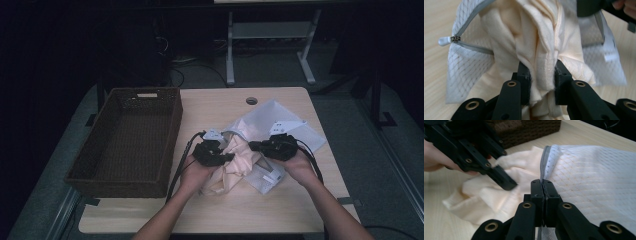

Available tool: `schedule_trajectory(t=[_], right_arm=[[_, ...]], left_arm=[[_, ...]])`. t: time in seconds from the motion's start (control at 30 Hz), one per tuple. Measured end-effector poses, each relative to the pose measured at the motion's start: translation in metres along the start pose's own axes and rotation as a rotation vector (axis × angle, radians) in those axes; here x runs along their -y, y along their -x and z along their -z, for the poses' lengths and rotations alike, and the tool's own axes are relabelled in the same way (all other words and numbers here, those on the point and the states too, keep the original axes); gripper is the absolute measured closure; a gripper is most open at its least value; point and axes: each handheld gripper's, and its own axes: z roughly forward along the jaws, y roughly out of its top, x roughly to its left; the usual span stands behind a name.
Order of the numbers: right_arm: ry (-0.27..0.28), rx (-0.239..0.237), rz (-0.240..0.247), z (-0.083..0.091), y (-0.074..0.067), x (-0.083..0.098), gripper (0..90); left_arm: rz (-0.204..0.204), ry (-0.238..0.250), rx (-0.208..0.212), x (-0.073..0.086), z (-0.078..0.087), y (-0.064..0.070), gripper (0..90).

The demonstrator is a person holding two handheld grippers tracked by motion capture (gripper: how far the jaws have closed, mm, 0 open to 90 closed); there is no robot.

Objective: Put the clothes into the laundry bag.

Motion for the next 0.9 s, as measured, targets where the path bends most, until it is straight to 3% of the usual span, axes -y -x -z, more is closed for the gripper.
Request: schedule_trajectory(t=[0.1,0.23,0.47,0.53,0.67,0.7,0.73,0.9], right_arm=[[0.018,-0.026,0.010,-0.002,-0.006,-0.006,87.9],[0.032,-0.052,0.021,-0.004,-0.015,-0.012,87.9],[-0.008,-0.040,0.038,-0.007,-0.017,-0.008,87.9],[-0.023,-0.029,0.033,-0.007,-0.013,-0.003,87.9],[-0.040,-0.018,0.029,-0.007,-0.010,0.001,87.9],[-0.044,-0.011,0.028,-0.006,-0.007,0.004,87.9],[-0.044,-0.011,0.028,-0.006,-0.007,0.004,87.9],[-0.050,0.008,0.026,-0.004,-0.002,0.006,87.9]], left_arm=[[0.014,0.030,-0.027,-0.005,-0.002,0.006,71.6],[0.012,0.032,-0.050,-0.012,-0.009,0.014,71.4],[-0.029,-0.001,-0.007,-0.004,-0.038,0.018,69.4],[-0.048,-0.018,0.008,0.002,-0.047,0.018,66.4],[-0.068,-0.018,0.014,0.005,-0.049,0.016,57.9],[-0.076,-0.016,0.025,0.005,-0.046,0.014,48.8],[-0.076,-0.016,0.025,0.005,-0.046,0.014,45.3],[-0.089,0.017,0.014,0.003,-0.029,0.010,35.6]])
